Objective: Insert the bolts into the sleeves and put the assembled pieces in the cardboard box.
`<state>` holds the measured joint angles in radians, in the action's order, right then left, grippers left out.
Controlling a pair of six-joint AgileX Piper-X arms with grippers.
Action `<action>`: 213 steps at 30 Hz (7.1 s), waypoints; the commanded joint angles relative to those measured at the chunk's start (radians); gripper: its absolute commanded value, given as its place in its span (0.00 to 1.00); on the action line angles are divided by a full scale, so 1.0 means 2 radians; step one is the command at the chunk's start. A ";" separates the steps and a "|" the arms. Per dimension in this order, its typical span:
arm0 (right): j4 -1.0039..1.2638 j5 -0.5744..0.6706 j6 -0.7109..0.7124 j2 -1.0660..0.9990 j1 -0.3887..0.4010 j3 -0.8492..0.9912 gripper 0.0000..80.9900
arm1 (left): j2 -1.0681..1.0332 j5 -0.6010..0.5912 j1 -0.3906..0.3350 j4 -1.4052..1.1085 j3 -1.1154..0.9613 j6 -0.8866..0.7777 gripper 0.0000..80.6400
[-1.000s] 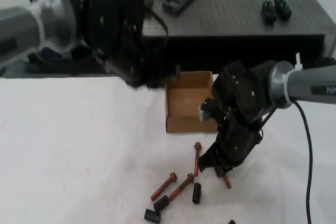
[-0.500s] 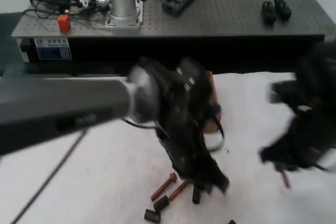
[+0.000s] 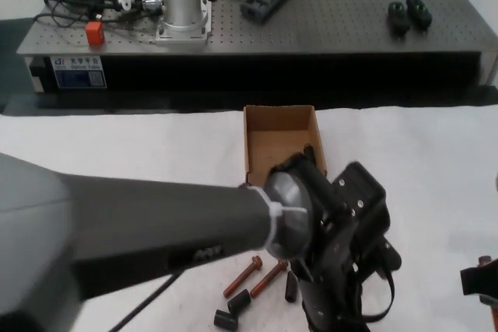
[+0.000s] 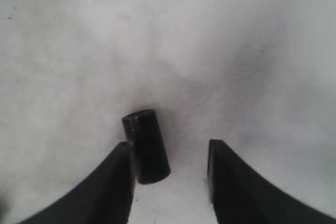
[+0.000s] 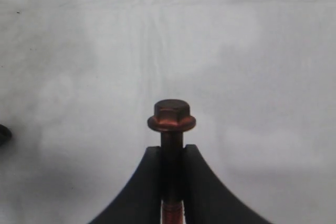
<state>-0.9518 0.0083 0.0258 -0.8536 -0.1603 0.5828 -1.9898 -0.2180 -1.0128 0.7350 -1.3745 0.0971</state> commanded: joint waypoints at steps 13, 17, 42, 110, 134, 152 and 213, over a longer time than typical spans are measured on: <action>-0.019 0.022 -0.017 0.028 -0.003 0.001 0.06 | -0.044 0.029 -0.001 0.043 -0.040 0.023 0.14; -0.016 0.048 -0.027 0.028 -0.003 0.001 0.06 | -0.042 0.029 -0.001 0.055 -0.042 0.023 0.02; 0.569 0.271 -0.353 0.009 0.168 -0.005 0.06 | 0.372 -0.081 0.076 -0.488 0.293 -0.178 0.01; 0.013 0.113 -0.102 0.061 0.054 -0.005 0.46 | -0.187 0.001 0.205 -0.093 -0.313 -0.251 0.01; 0.219 0.055 -0.151 -0.252 0.175 0.073 0.46 | -0.164 0.002 0.216 -0.081 -0.313 -0.309 0.29; 0.186 0.042 -0.146 -0.472 0.250 0.288 0.41 | 0.047 0.175 0.257 0.102 -0.274 -0.129 0.29; 0.082 0.001 -0.083 -0.079 0.115 -0.005 0.06 | -0.036 0.008 0.104 0.070 -0.060 -0.107 0.39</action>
<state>-0.7913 0.0097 -0.1368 -1.0221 0.0729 0.5721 -2.0439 -0.2158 -0.8031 0.8651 -1.4716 -0.0960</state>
